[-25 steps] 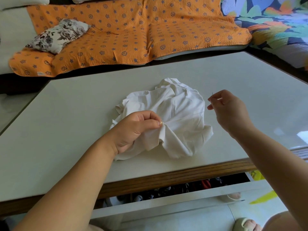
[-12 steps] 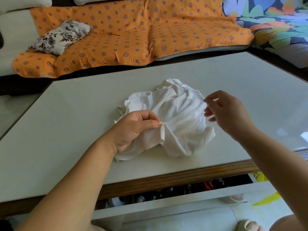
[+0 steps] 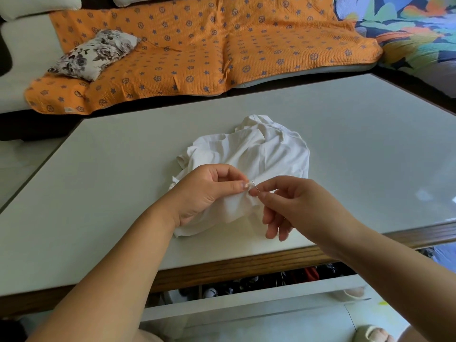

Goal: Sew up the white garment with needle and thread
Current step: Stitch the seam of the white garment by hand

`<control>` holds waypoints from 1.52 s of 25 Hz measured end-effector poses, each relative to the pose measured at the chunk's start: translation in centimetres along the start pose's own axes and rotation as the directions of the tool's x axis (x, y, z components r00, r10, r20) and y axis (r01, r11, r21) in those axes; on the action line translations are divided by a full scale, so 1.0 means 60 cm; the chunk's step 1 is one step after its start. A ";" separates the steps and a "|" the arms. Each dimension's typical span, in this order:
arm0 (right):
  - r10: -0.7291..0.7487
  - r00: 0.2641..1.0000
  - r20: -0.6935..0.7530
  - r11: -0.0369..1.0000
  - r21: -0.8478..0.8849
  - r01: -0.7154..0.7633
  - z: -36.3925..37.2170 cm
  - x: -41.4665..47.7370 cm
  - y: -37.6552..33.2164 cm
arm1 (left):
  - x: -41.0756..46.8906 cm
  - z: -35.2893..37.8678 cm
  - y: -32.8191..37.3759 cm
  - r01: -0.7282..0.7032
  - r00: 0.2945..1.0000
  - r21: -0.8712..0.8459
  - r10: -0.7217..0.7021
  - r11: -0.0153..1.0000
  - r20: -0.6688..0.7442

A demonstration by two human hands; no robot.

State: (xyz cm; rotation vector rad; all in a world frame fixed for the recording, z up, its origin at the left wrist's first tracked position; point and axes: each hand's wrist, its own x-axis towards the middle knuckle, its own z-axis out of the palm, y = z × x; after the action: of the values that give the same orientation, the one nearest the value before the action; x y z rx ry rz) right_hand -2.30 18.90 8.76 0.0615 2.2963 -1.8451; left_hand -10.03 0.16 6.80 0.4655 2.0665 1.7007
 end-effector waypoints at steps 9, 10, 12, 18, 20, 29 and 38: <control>-0.018 1.000 -0.020 0.999 -0.036 0.018 -0.001 0.003 0.002 | 0.002 -0.003 -0.003 0.013 1.000 -0.007 -0.013 1.000 0.003; -0.019 1.000 -0.021 0.999 -0.038 0.018 -0.001 0.003 0.003 | 0.003 -0.003 -0.003 0.014 1.000 -0.010 -0.014 1.000 -0.001; -0.019 1.000 -0.023 0.999 -0.047 0.018 0.000 0.004 0.003 | 0.002 -0.004 -0.003 0.011 1.000 -0.009 -0.011 1.000 -0.008; -0.014 0.999 -0.034 0.998 -0.063 0.012 0.002 0.008 0.004 | 0.000 -0.003 -0.002 0.004 1.000 -0.021 -0.005 1.000 -0.026; -0.012 0.999 -0.040 0.998 -0.067 0.009 0.002 0.009 0.005 | 0.000 -0.002 -0.003 0.001 0.999 -0.017 -0.001 1.000 -0.035; -0.007 0.999 -0.052 0.997 -0.073 0.003 0.007 0.012 0.009 | 0.002 0.000 -0.002 0.018 0.998 0.012 -0.017 1.000 -0.059; 0.000 0.994 -0.108 0.999 -0.047 -0.005 0.016 0.017 0.014 | -0.002 0.013 0.003 0.013 0.996 0.034 -0.010 0.999 -0.085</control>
State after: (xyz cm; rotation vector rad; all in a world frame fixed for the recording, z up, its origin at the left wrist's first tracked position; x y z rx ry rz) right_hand -3.04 18.04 7.59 0.1613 2.4088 -1.8283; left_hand -9.54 0.77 6.85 0.3972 2.1570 1.7082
